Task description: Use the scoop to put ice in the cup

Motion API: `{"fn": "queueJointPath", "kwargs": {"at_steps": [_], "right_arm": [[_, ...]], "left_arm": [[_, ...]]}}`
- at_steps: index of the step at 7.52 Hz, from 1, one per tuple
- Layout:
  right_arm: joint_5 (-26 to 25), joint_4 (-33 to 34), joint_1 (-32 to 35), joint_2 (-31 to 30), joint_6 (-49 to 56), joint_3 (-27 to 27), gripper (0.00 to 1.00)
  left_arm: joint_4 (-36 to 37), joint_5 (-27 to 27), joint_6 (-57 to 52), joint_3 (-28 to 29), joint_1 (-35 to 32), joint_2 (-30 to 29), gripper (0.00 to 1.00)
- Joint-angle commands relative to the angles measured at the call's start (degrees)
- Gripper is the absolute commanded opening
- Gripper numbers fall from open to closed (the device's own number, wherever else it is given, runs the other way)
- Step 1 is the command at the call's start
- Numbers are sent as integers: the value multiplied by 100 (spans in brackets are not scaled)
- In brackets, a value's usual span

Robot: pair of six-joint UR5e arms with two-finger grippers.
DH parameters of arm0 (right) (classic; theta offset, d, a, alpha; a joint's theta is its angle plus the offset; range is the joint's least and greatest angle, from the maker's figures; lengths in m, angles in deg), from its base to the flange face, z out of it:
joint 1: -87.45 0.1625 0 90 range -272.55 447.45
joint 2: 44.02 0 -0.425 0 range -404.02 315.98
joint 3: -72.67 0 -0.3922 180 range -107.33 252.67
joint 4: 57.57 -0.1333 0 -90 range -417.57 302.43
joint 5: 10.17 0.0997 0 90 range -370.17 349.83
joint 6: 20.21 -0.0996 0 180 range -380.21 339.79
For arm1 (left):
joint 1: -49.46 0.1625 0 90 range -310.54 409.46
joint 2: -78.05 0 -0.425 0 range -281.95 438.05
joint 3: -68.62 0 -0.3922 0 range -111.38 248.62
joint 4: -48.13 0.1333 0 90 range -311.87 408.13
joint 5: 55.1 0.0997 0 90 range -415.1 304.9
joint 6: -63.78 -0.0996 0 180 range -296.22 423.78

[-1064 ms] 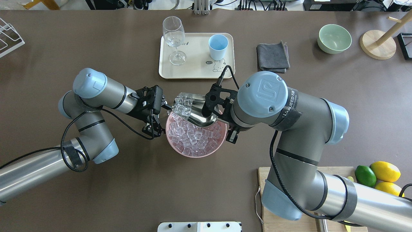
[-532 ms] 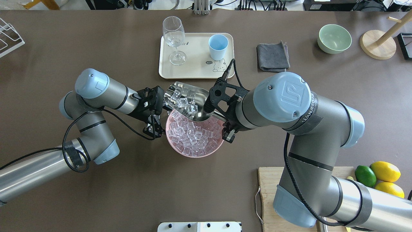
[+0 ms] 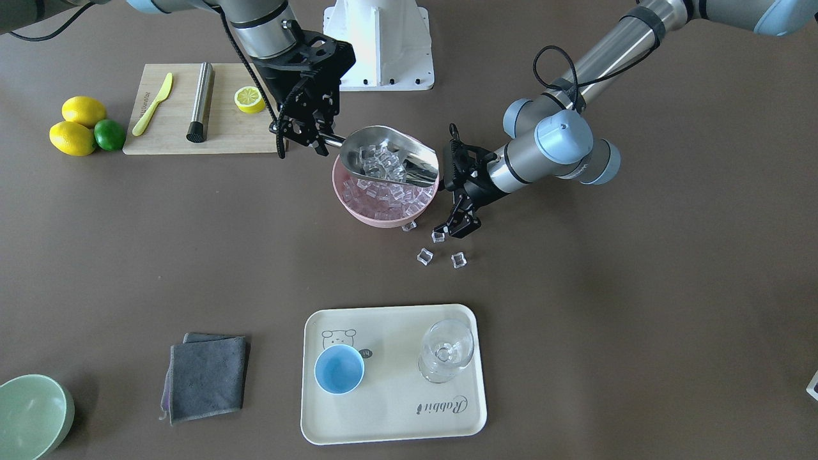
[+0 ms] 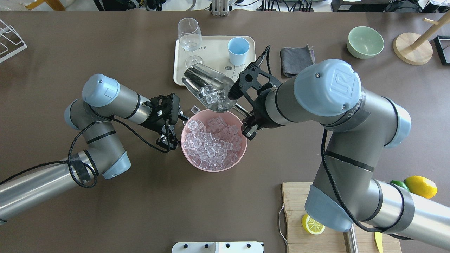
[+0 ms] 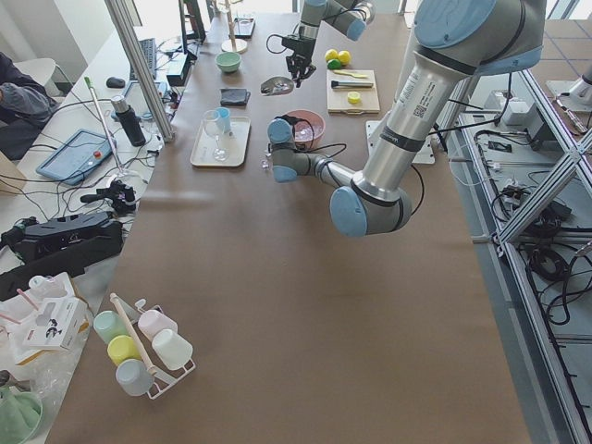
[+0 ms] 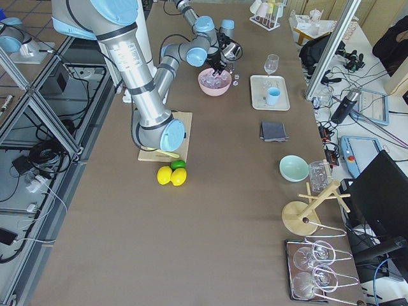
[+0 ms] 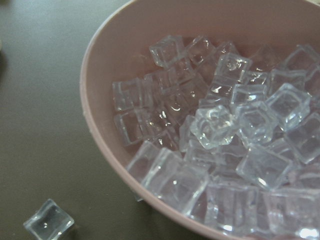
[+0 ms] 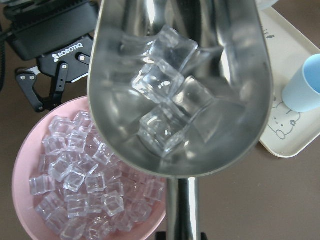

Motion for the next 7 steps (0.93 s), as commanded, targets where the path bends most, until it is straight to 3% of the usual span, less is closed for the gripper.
{"fn": "queueJointPath", "kwargs": {"at_steps": [1, 3, 4, 5, 7], "right_arm": [[663, -68, 1038, -163, 12, 6, 0], [691, -943, 1419, -521, -49, -81, 0], [778, -965, 1516, -628, -111, -134, 0], [1127, -713, 1656, -551, -137, -352, 0], [1647, 401, 1807, 10, -137, -1123, 0]], "left_arm": [[40, -9, 9, -165, -90, 62, 98], [704, -9, -17, -700, -204, 282, 98], [1004, -18, -17, -868, -326, 344, 98], [1416, -35, -17, -1078, -502, 449, 98], [3150, 35, 9, -1955, -801, 825, 98]]}}
